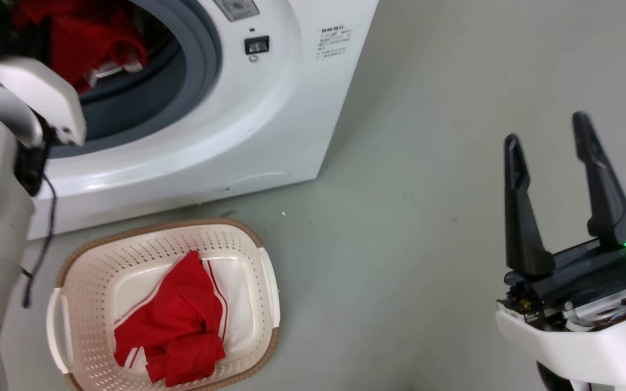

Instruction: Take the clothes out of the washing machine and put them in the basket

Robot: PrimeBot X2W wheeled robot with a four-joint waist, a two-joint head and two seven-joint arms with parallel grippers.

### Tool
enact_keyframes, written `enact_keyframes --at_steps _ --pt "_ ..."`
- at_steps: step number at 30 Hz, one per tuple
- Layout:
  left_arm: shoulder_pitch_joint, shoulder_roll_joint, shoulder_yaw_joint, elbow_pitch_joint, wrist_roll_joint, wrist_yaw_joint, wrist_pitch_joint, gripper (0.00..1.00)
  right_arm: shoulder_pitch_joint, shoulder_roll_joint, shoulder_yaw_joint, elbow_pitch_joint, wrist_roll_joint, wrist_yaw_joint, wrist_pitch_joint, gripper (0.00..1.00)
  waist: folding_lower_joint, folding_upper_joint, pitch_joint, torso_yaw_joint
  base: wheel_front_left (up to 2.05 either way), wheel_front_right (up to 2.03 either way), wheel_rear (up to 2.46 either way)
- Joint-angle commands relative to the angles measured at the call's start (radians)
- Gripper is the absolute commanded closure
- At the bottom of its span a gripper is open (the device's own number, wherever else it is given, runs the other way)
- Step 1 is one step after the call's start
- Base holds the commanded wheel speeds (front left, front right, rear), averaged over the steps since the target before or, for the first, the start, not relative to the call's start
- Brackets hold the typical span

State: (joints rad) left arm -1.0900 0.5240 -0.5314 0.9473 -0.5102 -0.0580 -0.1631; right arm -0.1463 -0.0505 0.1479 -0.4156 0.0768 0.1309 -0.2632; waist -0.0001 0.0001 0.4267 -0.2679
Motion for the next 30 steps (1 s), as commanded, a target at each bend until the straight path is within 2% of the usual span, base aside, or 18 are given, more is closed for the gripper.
enact_keyframes --at_steps 1,13,30 --pt "0.033 -0.009 -0.001 -0.016 -0.004 0.013 -0.016 1.00 0.017 0.000 0.004 0.008 -0.013 0.000 -0.002 0.00 0.0001 -0.0001 -0.040 0.020 0.00 0.00 0.00" --pt "0.294 -0.050 0.010 -0.194 -0.033 0.110 -0.088 1.00 0.095 0.000 0.011 0.054 -0.045 0.000 -0.002 0.00 0.0001 -0.0001 -0.173 0.053 0.00 0.00 0.00" --pt "0.688 -0.030 0.033 -0.576 -0.030 0.277 -0.103 1.00 0.201 0.000 -0.008 0.114 -0.072 0.000 -0.002 0.00 0.0001 -0.0001 -0.307 0.094 0.00 0.00 0.00"
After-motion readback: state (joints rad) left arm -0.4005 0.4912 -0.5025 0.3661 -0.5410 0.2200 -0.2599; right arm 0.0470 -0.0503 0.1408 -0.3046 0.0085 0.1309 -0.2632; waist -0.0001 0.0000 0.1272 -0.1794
